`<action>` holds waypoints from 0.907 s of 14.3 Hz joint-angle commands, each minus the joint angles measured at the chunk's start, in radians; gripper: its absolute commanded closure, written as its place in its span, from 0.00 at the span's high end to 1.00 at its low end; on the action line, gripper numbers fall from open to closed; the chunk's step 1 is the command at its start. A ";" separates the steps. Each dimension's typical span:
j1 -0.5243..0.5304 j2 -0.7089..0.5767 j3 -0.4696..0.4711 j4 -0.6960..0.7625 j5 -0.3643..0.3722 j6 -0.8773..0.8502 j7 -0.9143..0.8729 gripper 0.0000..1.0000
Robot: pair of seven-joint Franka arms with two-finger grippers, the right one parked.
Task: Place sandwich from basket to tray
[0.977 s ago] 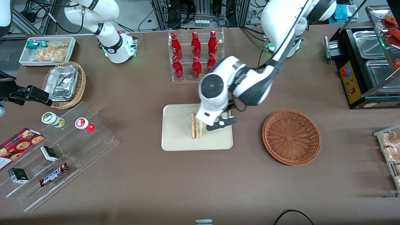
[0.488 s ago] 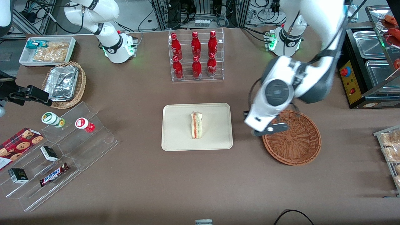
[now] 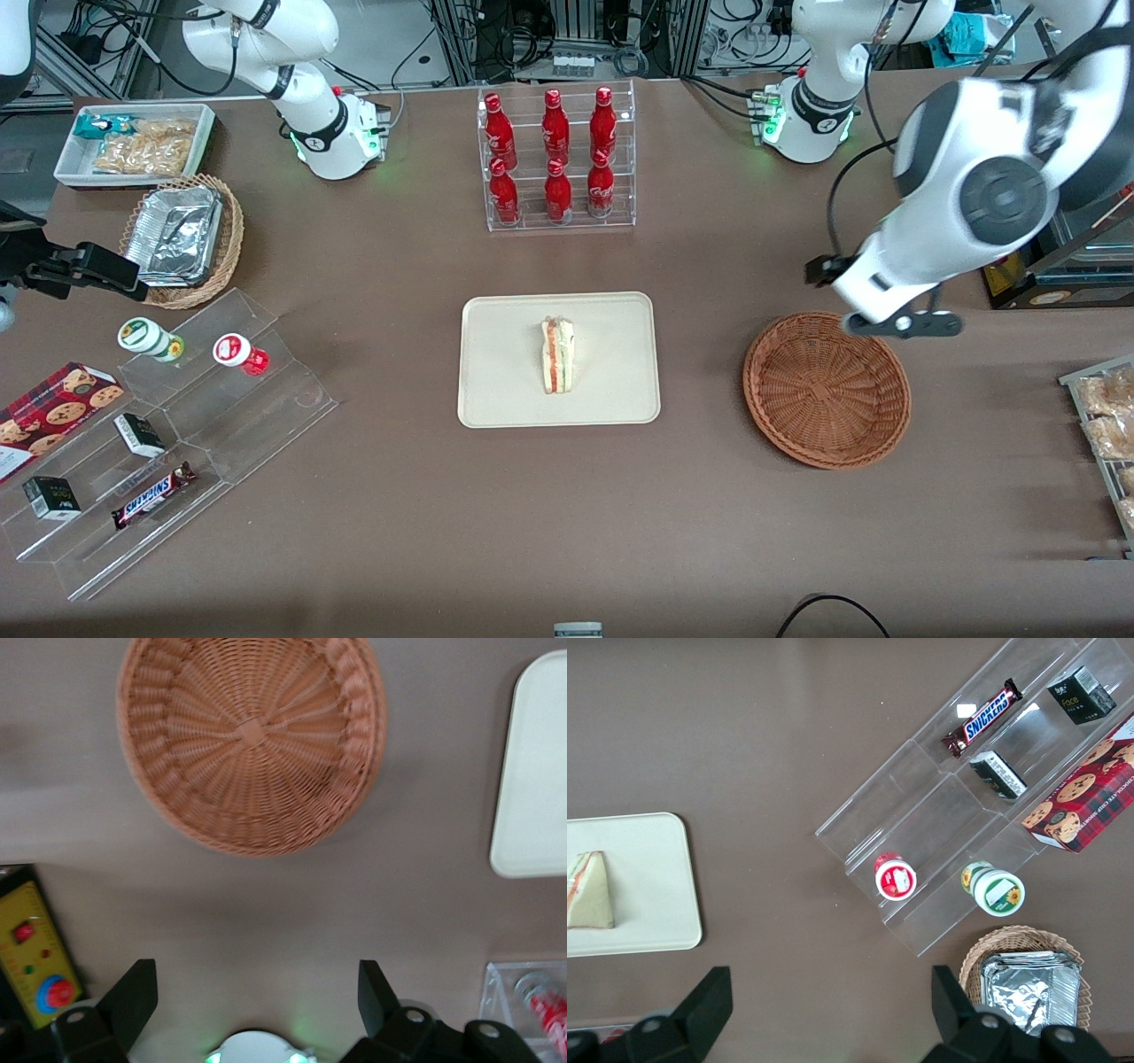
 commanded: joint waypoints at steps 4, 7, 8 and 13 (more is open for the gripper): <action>0.110 -0.121 0.036 0.000 -0.043 -0.034 0.235 1.00; 0.104 -0.120 0.096 0.073 -0.043 -0.045 0.251 1.00; 0.099 -0.120 0.116 0.089 -0.044 -0.044 0.242 1.00; 0.070 -0.120 0.148 0.107 -0.041 -0.036 0.191 1.00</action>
